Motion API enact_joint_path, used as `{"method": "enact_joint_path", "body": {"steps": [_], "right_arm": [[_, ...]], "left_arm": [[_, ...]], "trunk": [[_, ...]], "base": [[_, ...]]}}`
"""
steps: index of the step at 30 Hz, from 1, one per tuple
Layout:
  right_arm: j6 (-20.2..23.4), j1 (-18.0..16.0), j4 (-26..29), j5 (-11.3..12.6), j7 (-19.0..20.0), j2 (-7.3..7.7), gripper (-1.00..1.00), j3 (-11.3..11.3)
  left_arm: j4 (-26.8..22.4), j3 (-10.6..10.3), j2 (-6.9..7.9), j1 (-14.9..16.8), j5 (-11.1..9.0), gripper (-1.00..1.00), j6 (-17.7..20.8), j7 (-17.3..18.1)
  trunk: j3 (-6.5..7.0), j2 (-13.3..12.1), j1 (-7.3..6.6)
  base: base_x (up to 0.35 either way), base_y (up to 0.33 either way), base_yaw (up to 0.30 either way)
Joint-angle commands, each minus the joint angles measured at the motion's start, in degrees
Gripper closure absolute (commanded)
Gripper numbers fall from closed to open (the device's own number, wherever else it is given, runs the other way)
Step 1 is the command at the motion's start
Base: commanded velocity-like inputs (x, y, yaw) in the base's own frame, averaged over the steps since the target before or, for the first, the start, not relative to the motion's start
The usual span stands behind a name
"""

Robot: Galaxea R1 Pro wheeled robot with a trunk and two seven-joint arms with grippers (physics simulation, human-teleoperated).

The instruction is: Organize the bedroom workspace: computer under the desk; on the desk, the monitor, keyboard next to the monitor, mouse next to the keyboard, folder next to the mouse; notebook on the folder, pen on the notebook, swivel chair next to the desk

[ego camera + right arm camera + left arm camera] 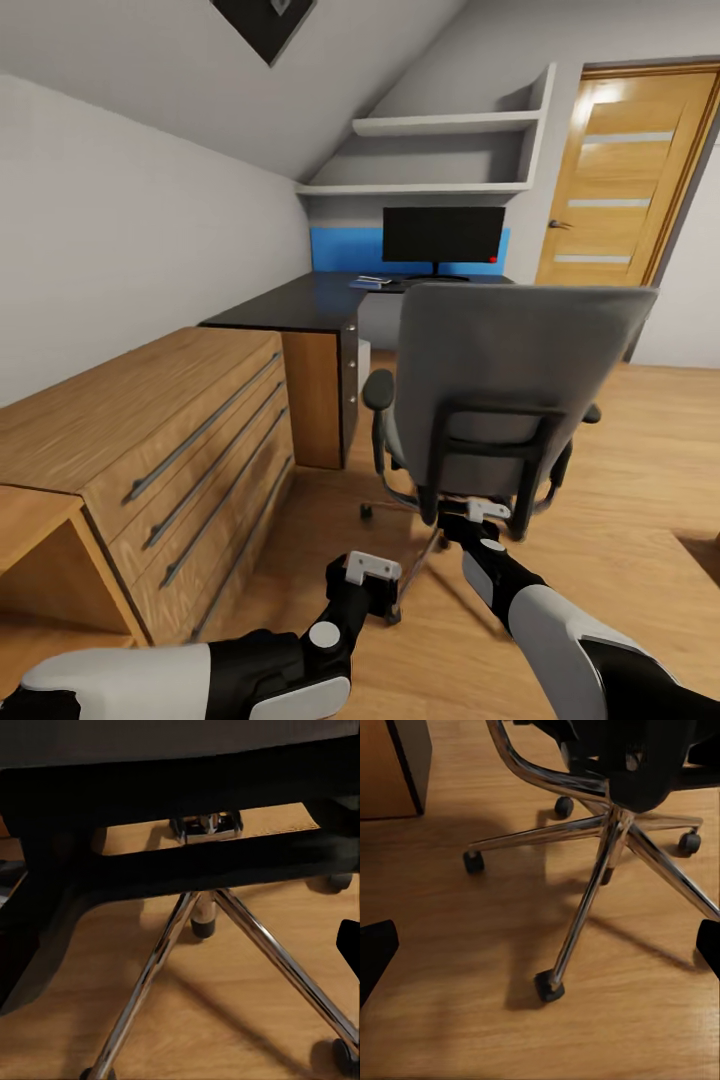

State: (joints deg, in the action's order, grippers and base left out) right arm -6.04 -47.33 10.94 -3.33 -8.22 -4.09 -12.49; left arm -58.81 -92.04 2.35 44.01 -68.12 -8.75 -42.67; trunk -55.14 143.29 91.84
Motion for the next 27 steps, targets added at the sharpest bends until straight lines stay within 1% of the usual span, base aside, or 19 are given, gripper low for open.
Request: {"method": "enact_joint_path", "body": {"steps": [1, 13, 17, 27], "right_arm": [[-0.2, -0.05, -0.05, -0.33, -0.04, -0.04, -1.0, -0.34], [-0.2, -0.05, -0.05, -0.35, -0.04, -0.02, -1.0, -0.34], [-0.2, -0.05, 0.02, -0.36, -0.04, 0.03, -1.0, -0.36], [-0.2, -0.05, 0.04, -0.34, -0.04, 0.05, -1.0, -0.34]], "left_arm": [[-0.08, -0.25, 0.01, 0.11, -0.6, -1.0, -0.57, -0.14], [-0.08, -0.44, -0.07, 0.11, -0.52, -1.0, -0.57, -0.21], [-0.08, -0.44, -0.07, 0.11, -0.52, -1.0, -0.57, -0.15], [-0.08, -0.42, -0.07, 0.11, -0.58, -1.0, -0.57, -0.14]], "trunk": [[-0.06, 0.03, -0.01], [-0.06, 0.03, -0.01], [-0.06, 0.03, -0.01], [-0.06, 0.03, -0.01]], "base": [[0.0, 0.0, 0.27], [0.0, 0.0, 0.263], [0.0, 0.0, 0.077], [-0.007, 0.0, 0.008]]}}
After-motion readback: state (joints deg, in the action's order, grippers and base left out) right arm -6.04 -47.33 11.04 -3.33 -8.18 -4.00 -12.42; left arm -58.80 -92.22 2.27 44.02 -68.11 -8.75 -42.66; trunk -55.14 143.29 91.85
